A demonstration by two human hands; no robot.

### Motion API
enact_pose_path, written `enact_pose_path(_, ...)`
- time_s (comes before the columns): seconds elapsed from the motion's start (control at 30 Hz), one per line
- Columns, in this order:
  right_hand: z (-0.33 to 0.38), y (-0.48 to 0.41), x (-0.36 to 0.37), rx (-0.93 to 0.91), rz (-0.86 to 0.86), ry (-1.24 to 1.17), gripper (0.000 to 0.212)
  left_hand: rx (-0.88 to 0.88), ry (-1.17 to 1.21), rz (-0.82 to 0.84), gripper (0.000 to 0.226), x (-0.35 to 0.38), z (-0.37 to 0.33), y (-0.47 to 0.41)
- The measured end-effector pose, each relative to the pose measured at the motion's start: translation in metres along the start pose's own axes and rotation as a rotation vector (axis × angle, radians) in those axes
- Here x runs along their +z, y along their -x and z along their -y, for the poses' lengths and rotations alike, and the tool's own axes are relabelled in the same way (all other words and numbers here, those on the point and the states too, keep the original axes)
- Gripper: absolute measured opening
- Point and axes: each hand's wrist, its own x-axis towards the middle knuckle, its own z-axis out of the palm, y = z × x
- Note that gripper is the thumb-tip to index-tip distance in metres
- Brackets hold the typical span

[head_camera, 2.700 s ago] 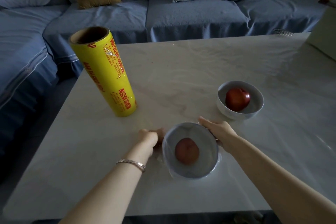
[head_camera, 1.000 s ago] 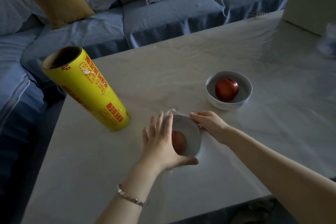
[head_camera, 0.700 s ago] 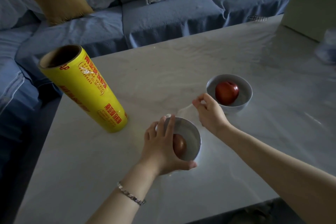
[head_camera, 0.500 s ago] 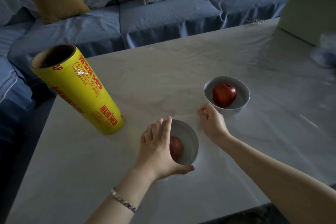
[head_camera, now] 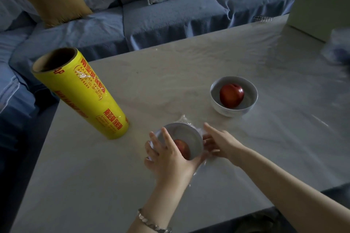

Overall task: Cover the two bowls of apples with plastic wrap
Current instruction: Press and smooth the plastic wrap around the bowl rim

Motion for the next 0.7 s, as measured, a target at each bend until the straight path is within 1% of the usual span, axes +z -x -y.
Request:
enact_pose_path(0.03, -0.002, 0.003, 0.003, -0.021, 0.037, 0.004, 0.038, -0.003, 0.024, 0.024, 0.133, 0.000, 0.001, 0.001)
enact_pose_path(0.07, -0.003, 0.002, 0.005, -0.063, 0.039, 0.013, 0.033, 0.000, 0.041, 0.050, 0.133, -0.002, 0.004, 0.002)
enact_pose_path(0.13, -0.004, 0.001, 0.008, -0.140, 0.006, 0.023, 0.027, 0.036, 0.024, 0.095, 0.133, -0.009, 0.013, 0.004)
enact_pose_path(0.17, -0.003, 0.000, 0.009, -0.149, 0.001, 0.011, 0.025, 0.074, -0.006, 0.113, 0.132, -0.014, 0.019, 0.004)
enact_pose_path(0.27, 0.001, -0.001, 0.010, -0.139, 0.029, -0.053, 0.021, 0.265, -0.112, 0.166, 0.136, -0.029, 0.030, -0.005)
enact_pose_path(0.37, 0.006, 0.000, 0.012, -0.169, 0.021, -0.035, 0.022, 0.434, -0.185, 0.197, 0.141, -0.033, 0.028, -0.022)
enact_pose_path(0.4, 0.006, 0.000, 0.013, -0.203, -0.015, -0.017, 0.026, 0.461, -0.201, 0.209, 0.142, -0.031, 0.026, -0.026)
enact_pose_path(0.47, 0.005, -0.001, 0.016, -0.301, -0.144, 0.080, 0.031, 0.497, -0.250, 0.206, 0.141, -0.025, 0.024, -0.032)
enact_pose_path(0.53, 0.004, 0.000, 0.020, -0.382, -0.259, 0.189, 0.027, 0.508, -0.281, 0.167, 0.139, -0.019, 0.027, -0.033)
enact_pose_path(0.6, 0.003, 0.002, 0.025, -0.450, -0.321, 0.193, 0.023, 0.506, -0.276, 0.141, 0.138, -0.016, 0.030, -0.035)
enact_pose_path(0.7, 0.001, 0.004, 0.028, -0.531, -0.365, 0.183, 0.019, 0.505, -0.286, 0.140, 0.138, -0.017, 0.030, -0.035)
